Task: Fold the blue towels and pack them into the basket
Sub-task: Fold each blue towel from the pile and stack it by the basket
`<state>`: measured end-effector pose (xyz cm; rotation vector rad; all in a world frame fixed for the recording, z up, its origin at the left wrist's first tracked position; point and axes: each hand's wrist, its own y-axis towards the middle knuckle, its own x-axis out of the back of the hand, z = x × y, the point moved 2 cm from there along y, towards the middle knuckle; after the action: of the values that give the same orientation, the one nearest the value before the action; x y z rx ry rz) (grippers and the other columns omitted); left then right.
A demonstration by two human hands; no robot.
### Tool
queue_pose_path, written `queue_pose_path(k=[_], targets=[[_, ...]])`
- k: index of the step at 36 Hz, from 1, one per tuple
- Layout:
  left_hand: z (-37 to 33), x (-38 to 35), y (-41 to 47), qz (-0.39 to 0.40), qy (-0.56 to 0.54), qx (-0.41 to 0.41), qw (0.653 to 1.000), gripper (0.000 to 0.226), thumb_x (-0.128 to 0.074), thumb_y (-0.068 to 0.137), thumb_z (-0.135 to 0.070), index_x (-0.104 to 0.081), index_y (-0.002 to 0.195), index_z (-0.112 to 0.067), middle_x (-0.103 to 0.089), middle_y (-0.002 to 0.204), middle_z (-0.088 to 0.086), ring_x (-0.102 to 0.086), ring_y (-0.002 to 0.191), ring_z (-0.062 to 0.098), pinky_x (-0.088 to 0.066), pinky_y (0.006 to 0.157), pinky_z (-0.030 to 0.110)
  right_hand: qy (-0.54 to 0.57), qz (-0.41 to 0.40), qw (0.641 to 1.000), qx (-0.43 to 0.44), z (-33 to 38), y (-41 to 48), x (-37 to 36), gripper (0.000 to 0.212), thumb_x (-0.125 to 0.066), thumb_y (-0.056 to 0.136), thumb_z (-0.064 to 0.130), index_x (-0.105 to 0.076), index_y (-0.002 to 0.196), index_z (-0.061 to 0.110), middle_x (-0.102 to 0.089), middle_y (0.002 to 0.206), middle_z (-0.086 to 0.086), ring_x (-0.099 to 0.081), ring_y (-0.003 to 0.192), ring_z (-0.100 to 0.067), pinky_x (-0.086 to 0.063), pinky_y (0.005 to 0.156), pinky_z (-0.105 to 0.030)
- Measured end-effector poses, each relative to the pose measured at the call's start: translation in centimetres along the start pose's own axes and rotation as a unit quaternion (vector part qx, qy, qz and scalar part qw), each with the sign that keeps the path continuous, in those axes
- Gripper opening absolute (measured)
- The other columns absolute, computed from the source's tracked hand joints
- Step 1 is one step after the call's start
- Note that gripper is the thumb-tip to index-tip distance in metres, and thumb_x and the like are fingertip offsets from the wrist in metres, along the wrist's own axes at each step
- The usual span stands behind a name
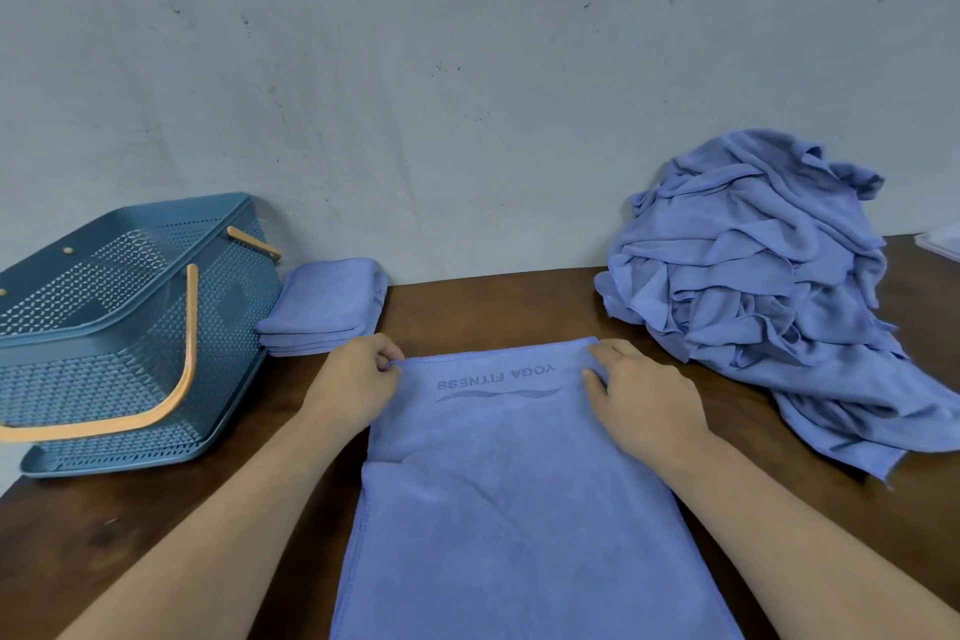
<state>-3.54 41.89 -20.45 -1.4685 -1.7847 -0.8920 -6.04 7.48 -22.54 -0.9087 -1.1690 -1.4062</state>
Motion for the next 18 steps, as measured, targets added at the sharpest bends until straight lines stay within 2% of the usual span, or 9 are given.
queue_pose_path(k=[4, 6, 8, 10, 13, 16, 18], targets=[[-0.4, -0.3, 0.7, -0.061, -0.024, -0.02, 0.998, 0.019, -0.063, 0.097, -0.017, -0.068, 0.088, -0.033, -0.068, 0.083, -0.008, -0.065, 0.078, 0.009, -0.054, 0.07, 0.032, -0.003, 0.001, 1.0, -0.007, 0.0, 0.0, -0.1, 0.045, -0.037, 0.109, 0.045, -0.049, 0.149, 0.031, -0.044, 0.155, 0.017, -0.07, 0.094, -0.028, -0.053, 0.072, -0.036], [-0.3, -1.0, 0.7, -0.061, -0.02, -0.025, 0.998, 0.019, -0.062, 0.098, -0.019, -0.067, 0.089, -0.034, -0.067, 0.087, -0.009, -0.065, 0.081, 0.009, -0.053, 0.07, 0.032, -0.004, 0.001, 1.0, -0.01, 0.0, 0.0, -0.2, 0.045, -0.037, 0.108, 0.045, -0.05, 0.149, 0.029, -0.042, 0.158, 0.017, -0.07, 0.093, -0.028, -0.052, 0.071, -0.035], [0.3, -1.8, 0.5, -0.059, 0.003, -0.04, 0.997, 0.018, -0.06, 0.099, -0.021, -0.066, 0.091, -0.036, -0.063, 0.092, -0.012, -0.063, 0.086, 0.011, -0.055, 0.075, 0.037, -0.004, 0.002, 1.0, -0.011, 0.0, 0.0, -0.2, 0.046, -0.038, 0.108, 0.046, -0.05, 0.149, 0.028, -0.041, 0.159, 0.016, -0.07, 0.093, -0.027, -0.053, 0.07, -0.035], [0.8, -2.4, 0.2, -0.069, 0.022, -0.067, 0.995, 0.015, -0.058, 0.101, -0.02, -0.069, 0.099, -0.031, -0.056, 0.093, -0.014, -0.057, 0.091, 0.015, -0.053, 0.078, 0.039, -0.003, 0.0, 1.0, -0.012, -0.1, 0.1, -0.3, 0.047, -0.038, 0.108, 0.047, -0.049, 0.15, 0.028, -0.041, 0.159, 0.016, -0.07, 0.094, -0.027, -0.052, 0.07, -0.035], [1.1, -2.7, 0.2, -0.074, 0.031, -0.087, 0.993, 0.016, -0.057, 0.103, -0.015, -0.07, 0.107, -0.024, -0.05, 0.092, -0.015, -0.053, 0.096, 0.019, -0.046, 0.08, 0.034, -0.006, 0.001, 1.0, -0.02, -0.2, 0.4, -0.5, 0.052, -0.037, 0.108, 0.048, -0.043, 0.155, 0.026, -0.037, 0.162, 0.015, -0.071, 0.097, -0.028, -0.052, 0.071, -0.036], [1.3, -2.8, 0.5, -0.07, 0.028, -0.089, 0.993, 0.02, -0.056, 0.103, -0.012, -0.071, 0.113, -0.022, -0.053, 0.096, -0.011, -0.055, 0.1, 0.021, -0.046, 0.084, 0.033, -0.027, 0.004, 0.999, -0.02, 0.0, 0.4, -0.5, 0.054, -0.034, 0.109, 0.048, -0.041, 0.158, 0.027, -0.037, 0.162, 0.015, -0.07, 0.096, -0.027, -0.049, 0.068, -0.035], [1.3, -2.7, 0.6, -0.062, 0.029, -0.087, 0.994, 0.025, -0.056, 0.103, -0.012, -0.069, 0.124, -0.019, -0.055, 0.103, -0.008, -0.057, 0.104, 0.022, -0.049, 0.09, 0.035, -0.032, 0.005, 0.999, -0.017, 0.0, 0.4, -0.3, 0.052, -0.033, 0.109, 0.049, -0.04, 0.158, 0.031, -0.037, 0.161, 0.016, -0.07, 0.095, -0.027, -0.049, 0.068, -0.034]])
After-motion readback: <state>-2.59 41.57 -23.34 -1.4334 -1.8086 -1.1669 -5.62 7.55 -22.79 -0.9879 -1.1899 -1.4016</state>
